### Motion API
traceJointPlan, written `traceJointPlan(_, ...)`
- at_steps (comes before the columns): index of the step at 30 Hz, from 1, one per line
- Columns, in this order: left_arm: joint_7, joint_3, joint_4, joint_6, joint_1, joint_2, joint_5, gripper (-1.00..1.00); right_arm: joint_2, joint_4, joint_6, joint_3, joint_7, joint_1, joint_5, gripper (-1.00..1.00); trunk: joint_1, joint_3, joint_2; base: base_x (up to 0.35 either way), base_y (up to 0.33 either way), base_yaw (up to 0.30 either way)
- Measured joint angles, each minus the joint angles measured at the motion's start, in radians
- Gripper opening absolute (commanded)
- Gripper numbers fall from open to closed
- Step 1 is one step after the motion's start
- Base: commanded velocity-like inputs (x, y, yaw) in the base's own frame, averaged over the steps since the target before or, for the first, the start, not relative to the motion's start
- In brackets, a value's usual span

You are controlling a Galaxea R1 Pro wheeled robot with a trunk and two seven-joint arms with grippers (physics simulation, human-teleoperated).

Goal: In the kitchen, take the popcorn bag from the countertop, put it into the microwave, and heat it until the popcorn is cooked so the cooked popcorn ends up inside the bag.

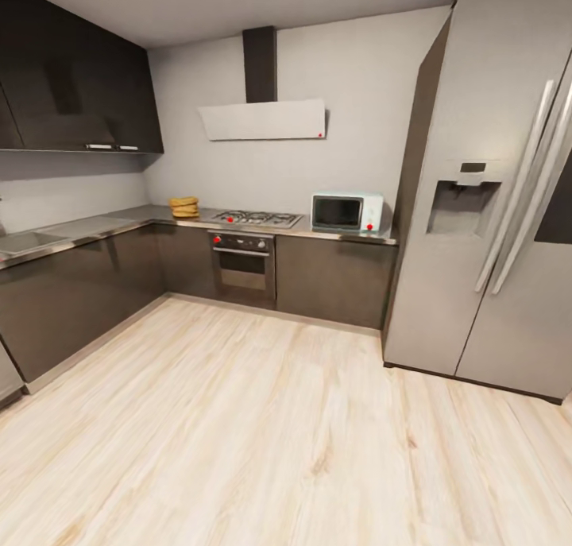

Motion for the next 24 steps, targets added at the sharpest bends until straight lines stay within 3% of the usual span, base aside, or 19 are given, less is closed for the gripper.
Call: traceJointPlan(24,0.000,0.001,0.000,0.003,0.000,0.003,0.001,1.00,-0.001,0.000,-0.004,0.000,0.000,0.000,0.002,1.00,0.000,0.000,0.000,0.323,0.000,0.000)
